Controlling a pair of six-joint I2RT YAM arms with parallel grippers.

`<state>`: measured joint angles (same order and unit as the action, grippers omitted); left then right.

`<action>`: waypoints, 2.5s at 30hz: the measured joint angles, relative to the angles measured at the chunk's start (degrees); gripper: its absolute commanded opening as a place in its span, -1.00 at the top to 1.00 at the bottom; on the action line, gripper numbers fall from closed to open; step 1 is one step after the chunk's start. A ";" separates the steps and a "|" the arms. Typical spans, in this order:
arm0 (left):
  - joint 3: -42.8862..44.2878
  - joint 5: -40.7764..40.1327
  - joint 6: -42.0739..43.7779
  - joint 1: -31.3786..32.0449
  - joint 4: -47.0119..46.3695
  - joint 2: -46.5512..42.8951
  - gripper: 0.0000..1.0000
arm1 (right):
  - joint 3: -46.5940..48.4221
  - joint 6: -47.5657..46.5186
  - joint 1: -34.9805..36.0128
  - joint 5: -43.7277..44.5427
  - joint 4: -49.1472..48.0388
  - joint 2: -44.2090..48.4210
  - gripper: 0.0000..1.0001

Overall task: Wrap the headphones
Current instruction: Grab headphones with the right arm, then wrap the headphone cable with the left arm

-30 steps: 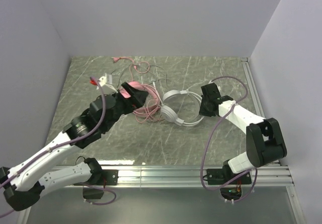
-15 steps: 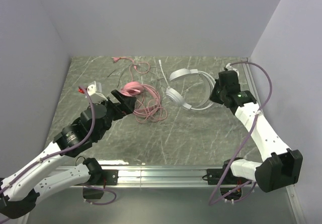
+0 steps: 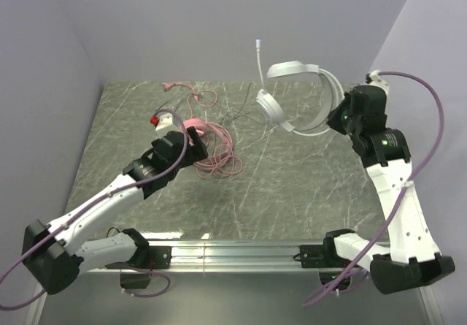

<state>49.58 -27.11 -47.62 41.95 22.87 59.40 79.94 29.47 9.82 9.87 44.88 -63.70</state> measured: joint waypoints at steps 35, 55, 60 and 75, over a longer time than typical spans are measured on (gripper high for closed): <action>15.30 -4.26 -7.61 -20.52 7.78 40.30 0.01 | -8.33 1.11 -4.57 -2.43 0.83 4.00 1.00; 8.13 -15.06 -22.43 -36.13 18.80 18.95 -0.99 | -8.33 2.60 -4.61 -0.98 0.81 5.25 1.00; 6.64 -10.01 -17.31 -35.76 14.73 10.67 -0.99 | -8.57 1.68 -4.61 -1.73 0.52 5.64 1.00; 0.28 24.22 2.95 -29.07 -11.76 -0.20 -0.99 | -11.91 -0.87 -4.61 -11.39 -3.76 9.25 1.00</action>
<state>49.87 -2.90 -44.66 12.88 11.11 59.20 68.03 28.60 5.21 -1.52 41.12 -54.46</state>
